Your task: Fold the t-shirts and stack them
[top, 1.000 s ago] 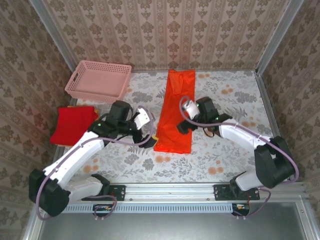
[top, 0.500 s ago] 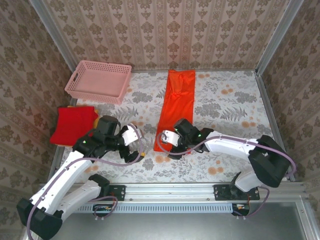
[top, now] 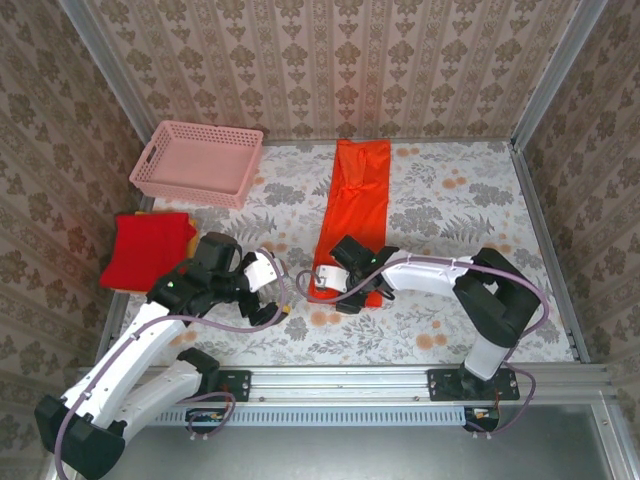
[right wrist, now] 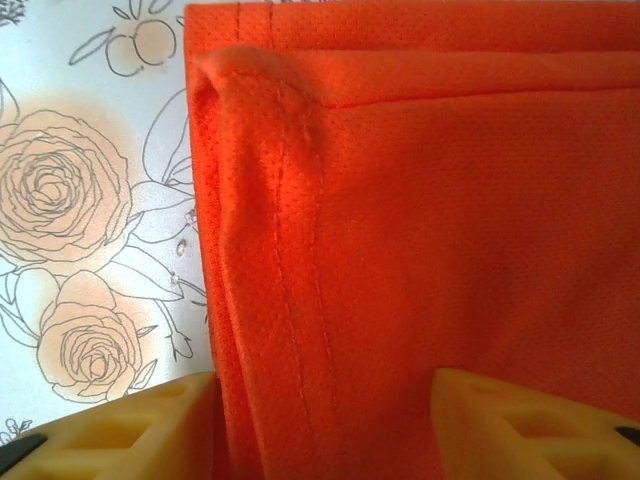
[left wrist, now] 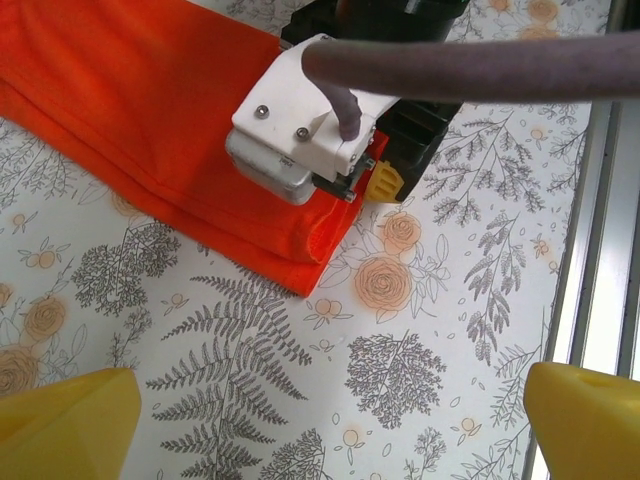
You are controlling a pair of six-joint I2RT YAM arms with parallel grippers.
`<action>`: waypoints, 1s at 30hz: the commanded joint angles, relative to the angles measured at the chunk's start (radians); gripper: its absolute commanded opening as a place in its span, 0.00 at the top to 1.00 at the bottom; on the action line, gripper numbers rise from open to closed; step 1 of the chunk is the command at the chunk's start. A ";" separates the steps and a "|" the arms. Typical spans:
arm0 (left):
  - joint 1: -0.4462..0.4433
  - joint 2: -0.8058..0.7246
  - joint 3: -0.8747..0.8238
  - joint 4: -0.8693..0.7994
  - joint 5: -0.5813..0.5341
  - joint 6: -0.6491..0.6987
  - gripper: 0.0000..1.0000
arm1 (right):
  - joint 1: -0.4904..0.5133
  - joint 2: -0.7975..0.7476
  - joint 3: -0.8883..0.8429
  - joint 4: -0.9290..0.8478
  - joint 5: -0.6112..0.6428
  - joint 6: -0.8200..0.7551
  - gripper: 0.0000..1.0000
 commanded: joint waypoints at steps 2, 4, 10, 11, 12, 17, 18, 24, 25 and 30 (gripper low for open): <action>0.005 -0.013 -0.015 0.020 -0.012 0.017 0.01 | 0.019 0.050 0.051 -0.119 0.000 -0.058 0.45; 0.005 -0.008 -0.009 0.015 -0.008 0.016 0.00 | 0.021 0.084 0.069 -0.178 0.020 -0.077 0.46; 0.005 -0.001 -0.013 0.026 -0.008 0.010 0.00 | 0.020 0.125 0.079 -0.195 0.041 -0.094 0.81; 0.005 0.001 -0.012 0.024 -0.007 0.009 0.00 | 0.020 0.121 0.078 -0.195 0.040 -0.096 0.86; 0.005 0.002 -0.011 0.022 -0.007 0.009 0.00 | 0.021 0.107 0.074 -0.193 0.037 -0.101 0.92; 0.005 0.006 -0.014 0.047 -0.008 -0.008 0.00 | 0.020 0.037 0.033 -0.223 0.026 -0.124 1.00; 0.005 0.011 -0.011 0.054 0.000 -0.012 0.00 | 0.020 0.027 0.034 -0.245 0.022 -0.126 1.00; 0.004 0.064 0.026 0.086 0.030 -0.039 0.00 | 0.025 -0.134 -0.006 -0.361 -0.073 -0.084 1.00; 0.004 0.069 0.024 0.105 0.027 -0.046 0.00 | 0.025 -0.160 -0.010 -0.386 -0.073 -0.081 1.00; -0.014 0.082 0.017 0.197 -0.016 -0.041 0.00 | -0.010 -0.215 0.045 -0.493 -0.023 -0.108 1.00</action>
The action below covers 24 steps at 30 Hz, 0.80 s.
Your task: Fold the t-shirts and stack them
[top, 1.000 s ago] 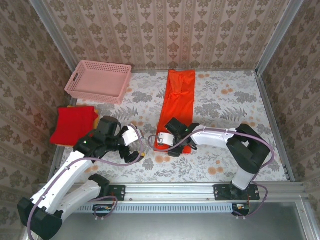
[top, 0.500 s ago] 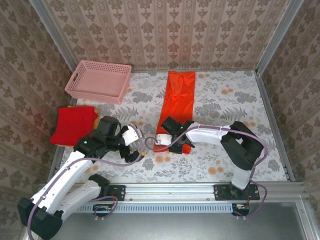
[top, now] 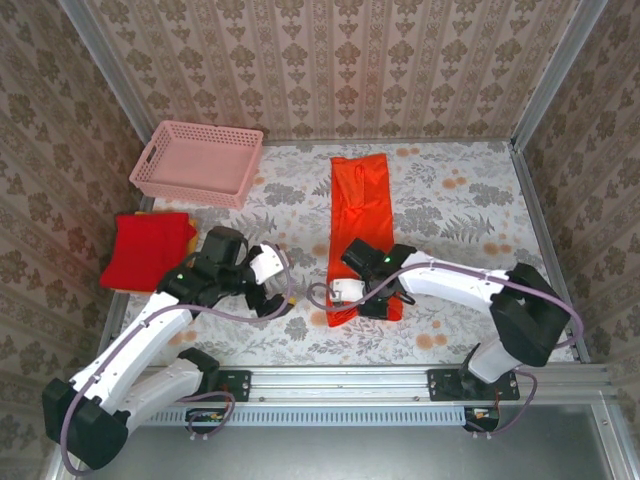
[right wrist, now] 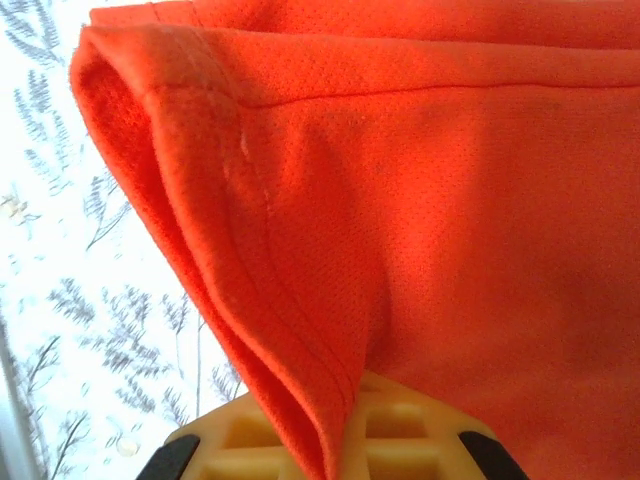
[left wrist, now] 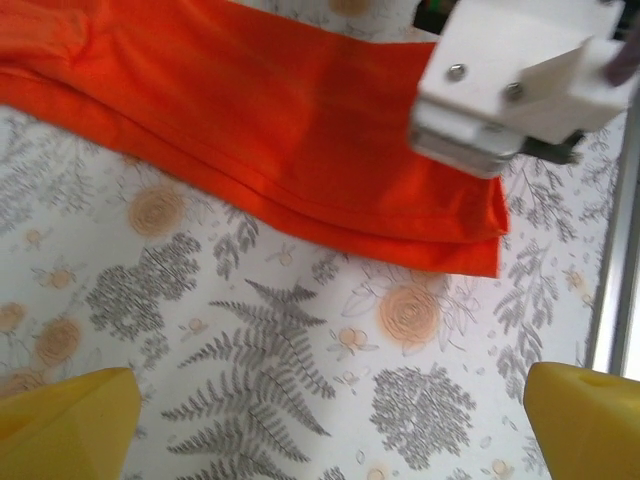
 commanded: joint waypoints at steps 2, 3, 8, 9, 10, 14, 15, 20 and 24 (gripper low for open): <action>-0.018 0.008 0.021 0.085 -0.022 0.012 0.00 | -0.059 -0.022 0.087 -0.139 0.011 -0.038 1.00; -0.020 0.013 0.024 0.088 -0.023 0.019 0.00 | -0.081 -0.015 0.114 -0.141 0.022 -0.052 1.00; -0.029 0.039 0.026 0.087 -0.023 0.022 0.00 | -0.178 0.066 0.251 -0.148 0.038 -0.130 1.00; -0.032 0.041 0.022 0.089 -0.024 0.019 0.00 | -0.199 0.089 0.279 -0.148 0.059 -0.148 1.00; -0.035 0.041 0.020 0.091 -0.024 0.017 0.00 | -0.217 0.113 0.305 -0.144 0.074 -0.162 1.00; -0.043 0.045 0.009 0.107 -0.029 0.013 0.00 | -0.285 0.220 0.430 -0.148 0.073 -0.218 1.00; -0.045 0.048 0.012 0.107 -0.033 0.013 0.00 | -0.298 0.241 0.456 -0.148 0.071 -0.229 1.00; -0.053 0.069 0.012 0.110 -0.062 0.011 0.00 | -0.359 0.334 0.585 -0.150 0.049 -0.278 1.00; -0.057 0.087 0.014 0.120 -0.057 0.008 0.00 | -0.379 0.411 0.675 -0.177 0.036 -0.304 1.00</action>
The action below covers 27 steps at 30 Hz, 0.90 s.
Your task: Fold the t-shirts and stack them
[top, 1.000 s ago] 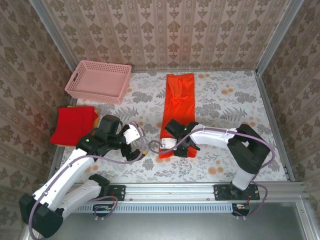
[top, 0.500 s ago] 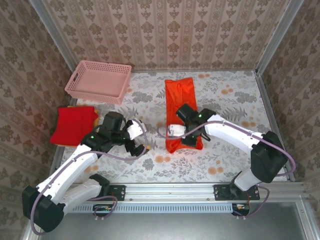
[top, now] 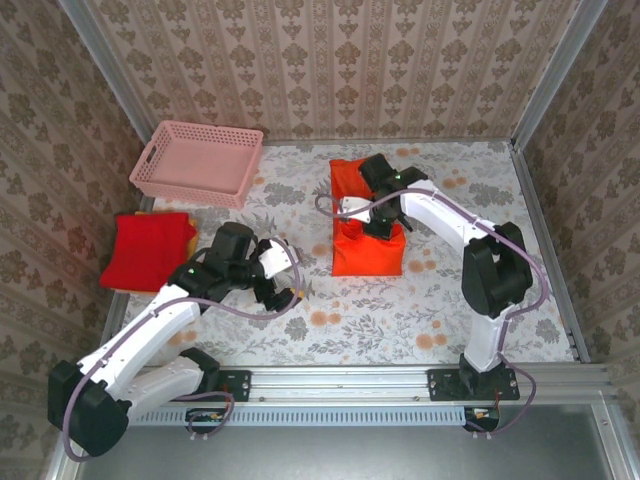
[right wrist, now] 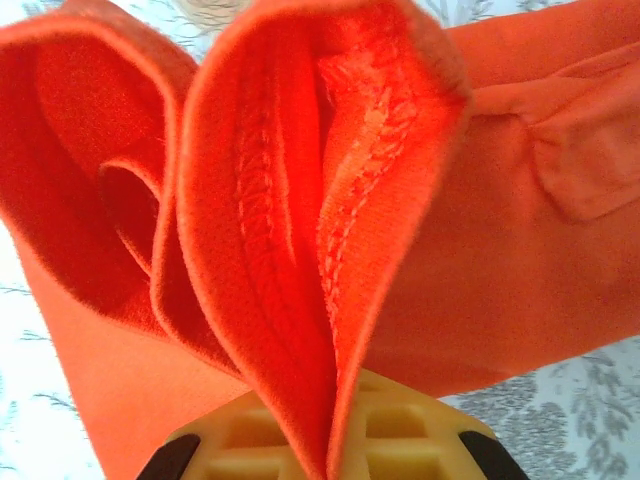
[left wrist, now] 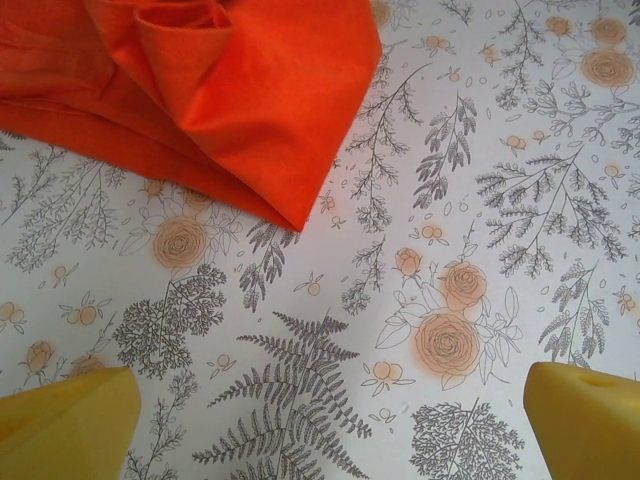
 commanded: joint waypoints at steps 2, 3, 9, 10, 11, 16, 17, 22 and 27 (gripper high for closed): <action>-0.013 0.022 0.020 0.019 -0.006 0.000 0.00 | -0.018 0.090 0.111 -0.071 -0.017 -0.066 1.00; -0.014 0.026 0.022 0.018 -0.008 -0.003 0.00 | -0.021 0.103 0.123 -0.075 -0.017 -0.068 1.00; -0.018 0.051 0.037 0.014 -0.014 -0.008 0.00 | -0.028 0.176 0.196 -0.085 -0.028 -0.071 1.00; -0.018 0.052 0.038 0.017 -0.014 -0.008 0.00 | -0.030 0.185 0.205 -0.084 -0.031 -0.074 1.00; -0.019 0.051 0.036 0.017 -0.014 -0.009 0.00 | -0.031 0.198 0.211 -0.081 -0.034 -0.073 1.00; -0.021 0.056 0.033 0.026 -0.014 -0.012 0.00 | -0.036 0.245 0.236 -0.070 -0.040 -0.078 1.00; -0.023 0.056 0.030 0.029 -0.016 -0.012 0.00 | -0.041 0.252 0.237 -0.059 -0.048 -0.076 1.00; -0.031 0.064 0.021 0.033 -0.048 -0.007 0.00 | -0.051 0.310 0.282 -0.081 -0.060 -0.085 1.00; -0.034 0.078 0.027 0.029 -0.050 -0.005 0.00 | -0.060 0.347 0.307 -0.043 -0.045 -0.081 1.00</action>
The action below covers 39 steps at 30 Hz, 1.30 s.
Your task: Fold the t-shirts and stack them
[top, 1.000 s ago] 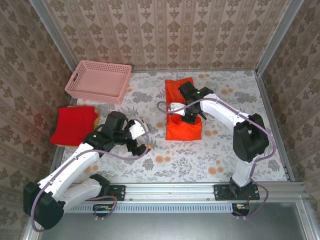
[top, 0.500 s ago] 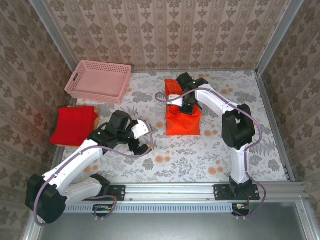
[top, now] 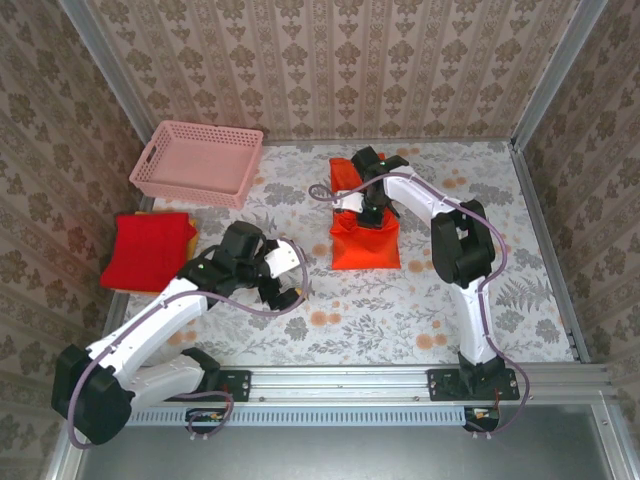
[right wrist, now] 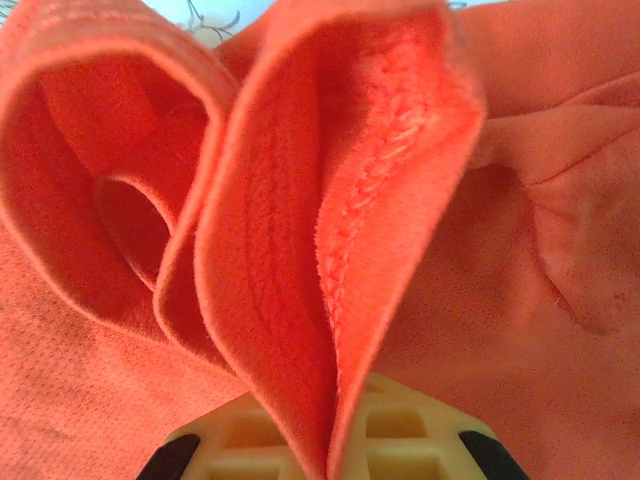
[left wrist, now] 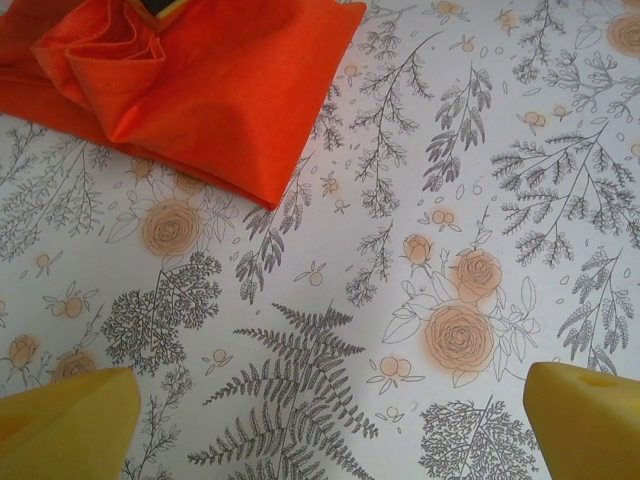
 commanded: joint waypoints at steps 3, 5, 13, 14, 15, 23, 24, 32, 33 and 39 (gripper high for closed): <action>-0.009 0.018 0.030 0.009 -0.003 -0.014 0.00 | -0.009 0.043 0.046 0.048 0.045 -0.011 0.74; -0.012 0.022 0.029 0.022 0.004 -0.024 0.00 | -0.012 0.019 0.033 0.091 0.061 0.004 0.39; -0.016 0.061 -0.042 0.294 0.036 -0.198 0.00 | -0.030 -0.202 -0.237 0.498 0.202 0.306 0.15; -0.015 0.088 -0.045 0.344 0.008 -0.247 0.00 | -0.032 -0.231 -0.273 0.517 0.217 0.374 0.14; -0.015 0.117 -0.039 0.383 -0.029 -0.305 0.00 | -0.034 -0.258 -0.304 0.537 0.231 0.437 0.13; -0.014 0.518 0.215 0.454 -0.222 -0.758 0.00 | -0.058 -0.439 -0.568 0.546 0.122 1.019 0.16; -0.010 0.575 0.254 0.450 -0.212 -0.795 0.02 | -0.074 -0.448 -0.598 0.554 0.093 1.091 0.17; 0.019 0.884 0.534 0.364 -0.159 -0.911 0.46 | -0.160 -0.390 -0.654 0.604 -0.056 1.230 0.49; 0.025 0.914 0.564 0.345 -0.160 -0.922 0.52 | -0.165 -0.371 -0.646 0.606 -0.059 1.229 0.52; 0.044 1.064 0.715 0.264 -0.102 -0.971 0.68 | -0.194 -0.262 -0.580 0.599 -0.063 1.225 0.70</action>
